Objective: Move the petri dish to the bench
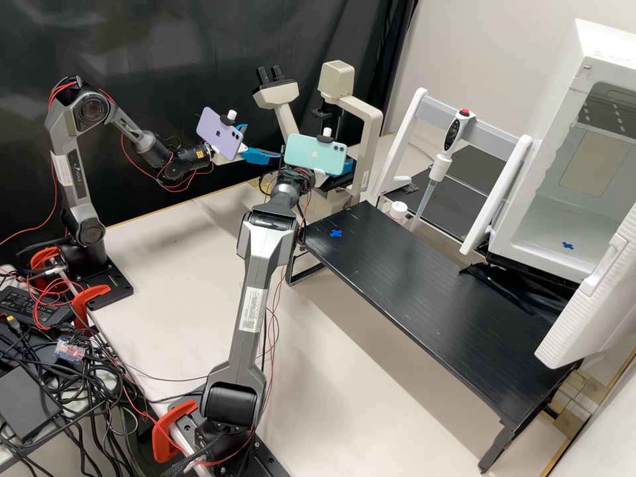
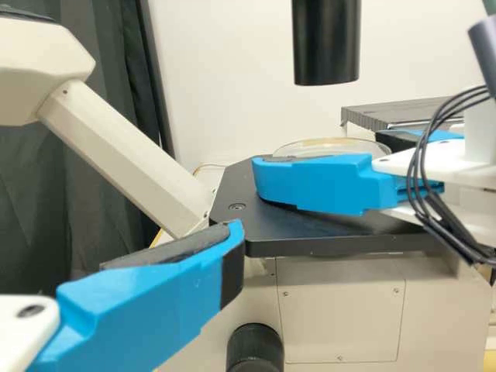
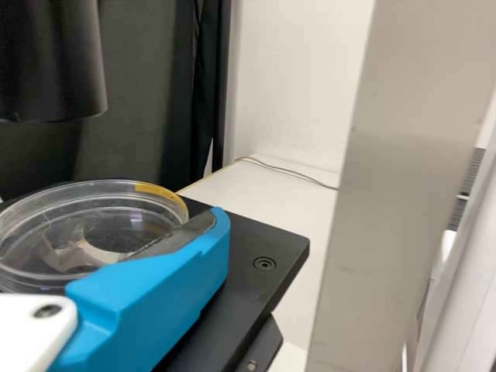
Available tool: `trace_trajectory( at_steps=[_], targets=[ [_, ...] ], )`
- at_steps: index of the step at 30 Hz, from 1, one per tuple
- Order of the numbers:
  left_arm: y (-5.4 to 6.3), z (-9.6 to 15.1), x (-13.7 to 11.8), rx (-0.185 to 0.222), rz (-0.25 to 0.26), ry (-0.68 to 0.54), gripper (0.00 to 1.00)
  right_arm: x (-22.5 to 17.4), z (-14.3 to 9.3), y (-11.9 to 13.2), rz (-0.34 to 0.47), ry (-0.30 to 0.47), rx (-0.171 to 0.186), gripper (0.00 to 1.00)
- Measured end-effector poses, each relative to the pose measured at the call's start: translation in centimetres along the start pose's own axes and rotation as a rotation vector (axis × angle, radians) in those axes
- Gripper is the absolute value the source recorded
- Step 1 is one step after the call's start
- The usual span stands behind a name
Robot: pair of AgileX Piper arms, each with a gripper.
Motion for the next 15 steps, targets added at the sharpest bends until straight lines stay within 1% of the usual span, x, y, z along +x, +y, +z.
trace_trajectory(
  at_steps=[4, 10, 15],
  targets=[
    [0.0, 0.0, 0.0, 0.0, 0.0, 0.0, 1.0, 0.01, -0.05, -0.04, -0.008, 0.009, 0.0, 0.0],
    [0.0, 0.0, 0.0, 0.0, 0.0, 0.0, 1.0, 0.0, 0.33, -0.46, -0.023, 0.001, -0.004, 0.0],
    [0.0, 0.0, 0.0, 0.0, 0.0, 0.0, 1.0, -0.52, 0.28, -0.32, -0.031, 0.001, -0.005, 0.0]
  ],
)
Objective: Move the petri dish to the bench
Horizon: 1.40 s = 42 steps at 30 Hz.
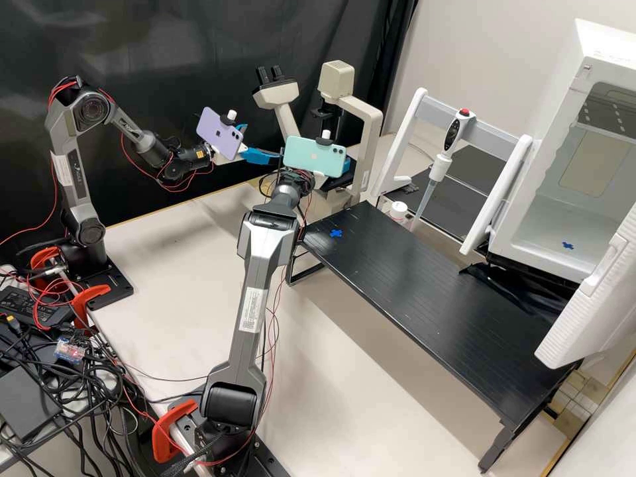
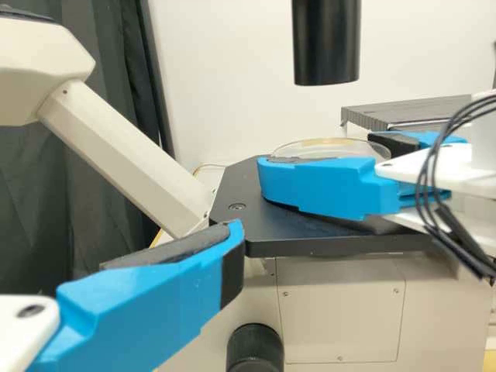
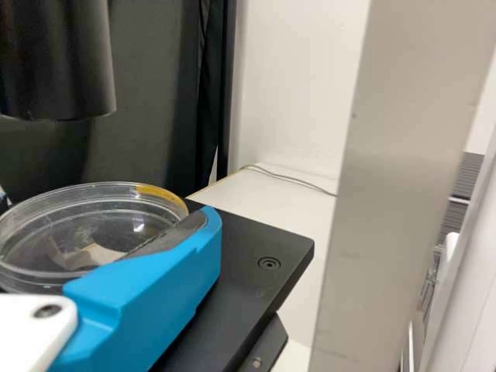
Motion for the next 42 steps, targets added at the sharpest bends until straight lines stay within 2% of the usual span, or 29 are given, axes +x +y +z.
trace_trajectory(
  at_steps=[9, 10, 11, 12, 13, 14, 15, 18, 20, 21, 22, 23, 25, 27, 29, 32, 34, 36, 38, 39, 41, 42],
  targets=[
    [0.0, 0.0, 0.0, 0.0, 0.0, 0.0, 1.0, -1.3, 0.6, -0.2, -0.008, -0.004, 0.006, 0.0],
    [0.0, 0.0, 0.0, 0.0, 0.0, 0.0, 1.0, -1.5, 0.7, -0.2, -0.005, -0.002, -0.003, 0.0],
    [0.0, 0.0, 0.0, 0.0, 0.0, 0.0, 1.0, -1.8, 0.8, -0.2, 0.0, 0.0, 0.01, 0.0],
    [0.0, 0.0, 0.0, 0.0, 0.0, 0.0, 1.0, -2.1, 0.8, -0.2, 0.006, 0.003, -0.002, 0.0],
    [0.0, 0.0, 0.0, 0.0, 0.0, 0.0, 1.0, -2.5, 1.0, -0.1, 0.015, 0.003, 0.01, 0.0],
    [0.0, 0.0, 0.0, 0.0, 0.0, 0.0, 1.0, -2.8, 1.0, 0.0, 0.026, 0.007, -0.002, 0.0],
    [0.0, 0.0, 0.0, 0.0, 0.0, 0.0, 1.0, -3.3, 1.2, 0.1, 0.038, 0.008, 0.013, 0.0],
    [0.0, 0.0, 0.0, 0.0, 0.0, 0.0, 1.0, -4.6, 1.8, 0.2, 0.066, 0.014, 0.005, 0.0],
    [0.0, 0.0, 0.0, 0.0, 0.0, 0.0, 1.0, -6.0, 2.3, 0.2, 0.085, 0.023, 0.009, 0.0],
    [0.0, 0.0, 0.0, 0.0, 0.0, 0.0, 1.0, -6.7, 2.8, 0.0, 0.089, 0.024, 0.023, 0.0],
    [0.0, 0.0, 0.0, 0.0, 0.0, 0.0, 1.0, -7.5, 2.8, 0.2, 0.102, 0.041, 0.016, 0.0],
    [0.0, 0.0, 0.0, 0.0, 0.0, 0.0, 1.0, -8.3, 3.2, 0.0, 0.11, 0.052, 0.028, 0.0],
    [0.0, 0.0, 0.0, 0.0, 0.0, 0.0, 1.0, -9.8, 3.2, 0.3, 0.14, 0.092, 0.013, 0.0],
    [0.0, 0.0, 0.0, 0.0, 0.0, 0.0, 1.0, -12.3, 3.9, 0.5, 0.166, 0.137, -0.005, 0.0],
    [0.0, 0.0, 0.0, 0.0, 0.0, 0.0, 1.0, -14.2, 5.2, 0.0, 0.145, 0.141, -0.014, 0.0],
    [0.0, 0.0, 0.0, 0.0, 0.0, 0.0, 1.0, -16.5, 6.4, 0.3, 0.165, 0.166, 0.003, 0.0],
    [0.0, 0.0, 0.0, 0.0, 0.0, 0.0, 1.0, -18.4, 7.8, 0.3, 0.191, 0.186, -0.015, 0.0],
    [0.0, 0.0, 0.0, 0.0, 0.0, 0.0, 1.0, -20.1, 9.3, 0.1, 0.206, 0.184, -0.011, 0.0],
    [0.0, 0.0, 0.0, 0.0, 0.0, 0.0, 1.0, -21.9, 10.7, 0.3, 0.241, 0.181, 0.022, 0.0],
    [0.0, 0.0, 0.0, 0.0, 0.0, 0.0, 1.0, -22.4, 11.1, 0.4, 0.258, 0.187, 0.025, 0.0],
    [0.0, 0.0, 0.0, 0.0, 0.0, 0.0, 1.0, -23.5, 12.4, 0.2, 0.276, 0.193, 0.016, 0.0],
    [0.0, 0.0, 0.0, 0.0, 0.0, 0.0, 1.0, -24.2, 13.1, 0.0, 0.28, 0.196, -0.002, 0.0]
  ],
)
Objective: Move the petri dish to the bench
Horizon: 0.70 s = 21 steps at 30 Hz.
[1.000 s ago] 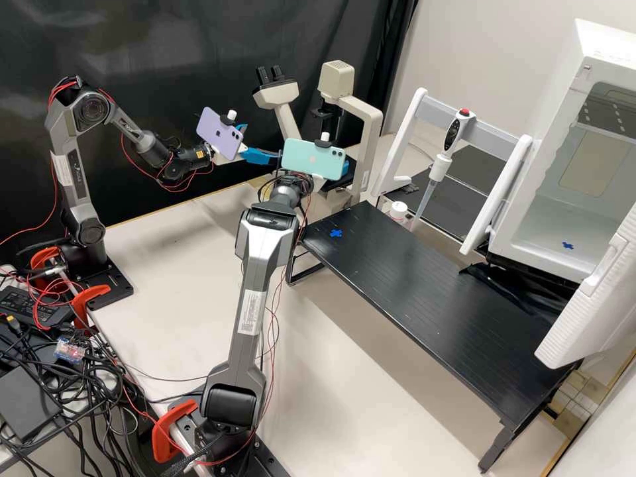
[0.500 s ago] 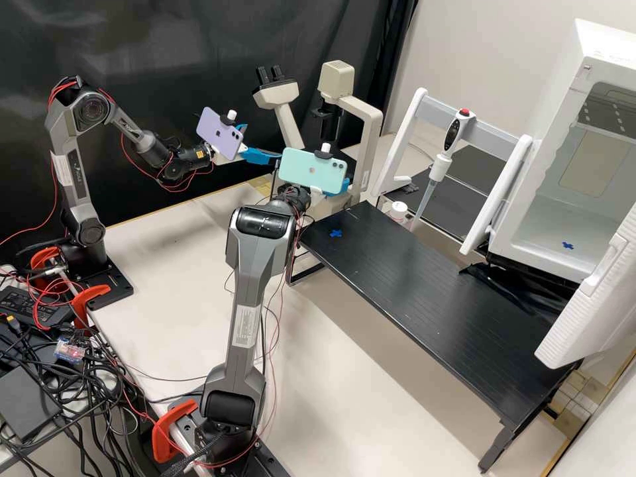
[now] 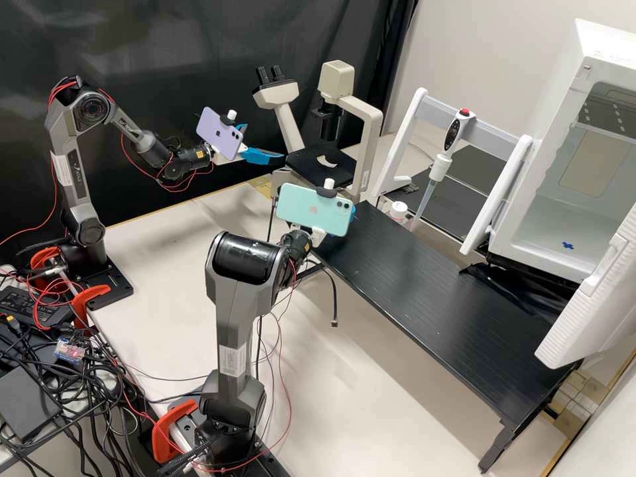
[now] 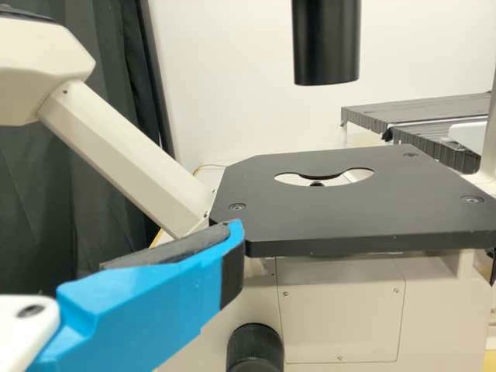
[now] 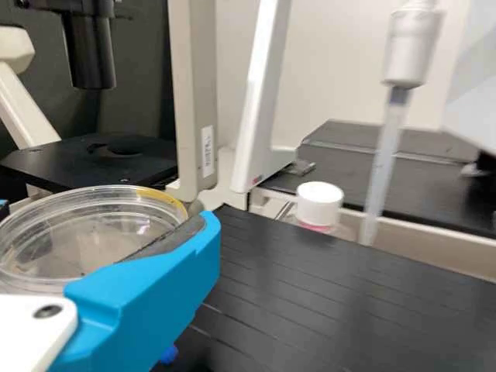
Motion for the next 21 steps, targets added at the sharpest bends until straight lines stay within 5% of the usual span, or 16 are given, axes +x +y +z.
trace_trajectory(
  at_steps=[10, 21],
  targets=[
    [0.0, 0.0, 0.0, 0.0, 0.0, 0.0, 1.0, -3.4, 2.6, 0.0, 0.004, -0.023, -0.015, 0.0],
    [0.0, 0.0, 0.0, 0.0, 0.0, 0.0, 1.0, -2.6, 3.7, -0.4, 0.001, -0.042, -0.019, 0.0]
  ],
)
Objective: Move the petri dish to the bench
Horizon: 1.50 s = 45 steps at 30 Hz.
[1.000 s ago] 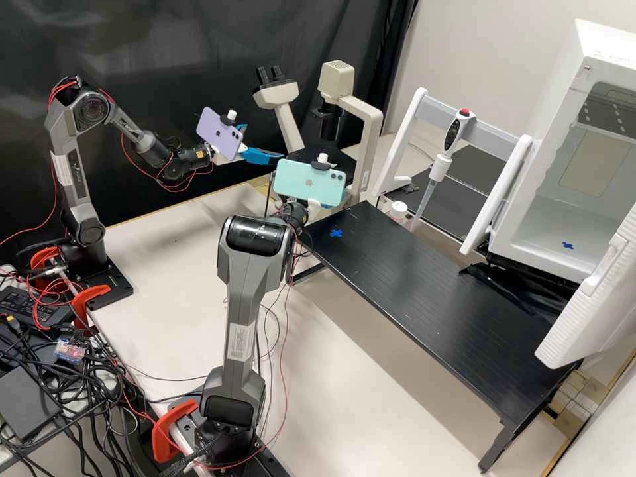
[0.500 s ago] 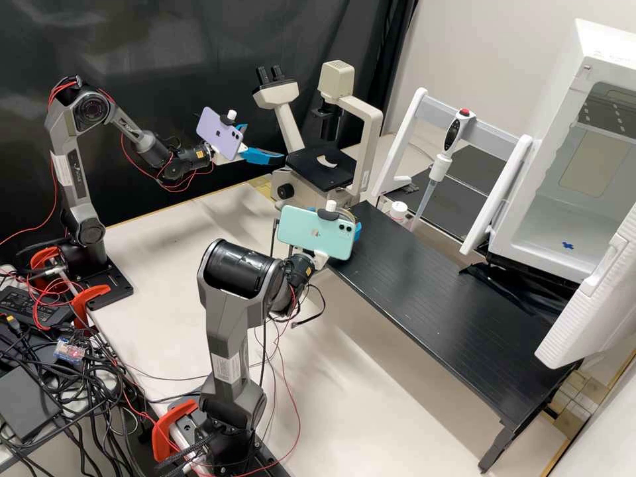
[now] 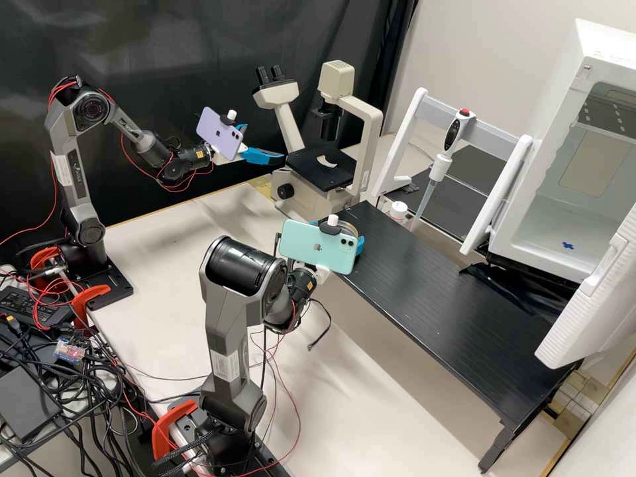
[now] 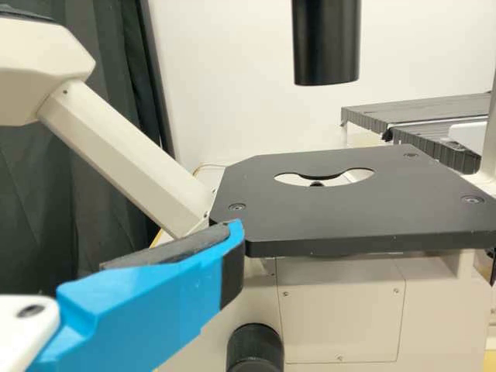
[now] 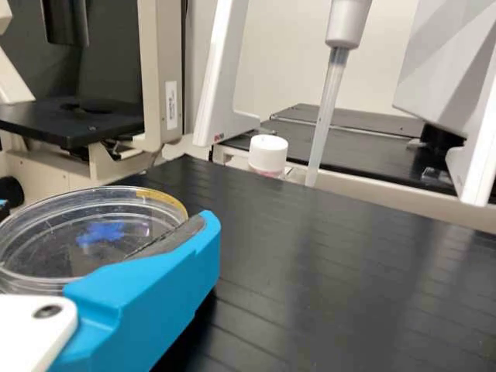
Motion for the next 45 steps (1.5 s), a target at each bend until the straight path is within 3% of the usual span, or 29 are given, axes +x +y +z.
trace_trajectory(
  at_steps=[3, 11, 12, 18, 24, 29, 34, 37, 42, 45],
  targets=[
    [0.0, 0.0, 0.0, 0.0, 0.0, 0.0, 1.0, 0.8, 0.0, -0.1, -0.002, 0.0, 0.026, 0.0],
    [0.0, 0.0, 0.0, 0.0, 0.0, 0.0, 1.0, 1.7, -0.2, -0.1, -0.008, 0.007, 0.034, 0.0],
    [0.0, 0.0, 0.0, 0.0, 0.0, 0.0, 1.0, 1.8, -0.3, -0.2, -0.011, 0.008, 0.034, 1.0],
    [0.0, 0.0, 0.0, 0.0, 0.0, 0.0, 1.0, 2.2, -0.4, -0.3, -0.014, 0.011, 0.034, 1.0],
    [0.0, 0.0, 0.0, 0.0, 0.0, 0.0, 1.0, 2.3, -0.4, -0.4, -0.009, 0.007, -0.004, 1.0],
    [0.0, 0.0, 0.0, 0.0, 0.0, 0.0, 1.0, 2.1, -0.4, -0.2, 0.002, 0.002, -0.005, 1.0],
    [0.0, 0.0, 0.0, 0.0, 0.0, 0.0, 1.0, 0.5, -0.9, 0.6, 0.035, 0.036, -0.013, 1.0],
    [0.0, 0.0, 0.0, 0.0, 0.0, 0.0, 1.0, -2.4, -1.2, 1.8, 0.058, 0.091, -0.051, 1.0],
    [0.0, 0.0, 0.0, 0.0, 0.0, 0.0, 1.0, -6.5, -2.7, 4.7, 0.248, 0.254, -0.068, 1.0],
    [0.0, 0.0, 0.0, 0.0, 0.0, 0.0, 1.0, -8.3, -2.7, 5.9, 0.357, 0.243, -0.055, 1.0]
  ],
)
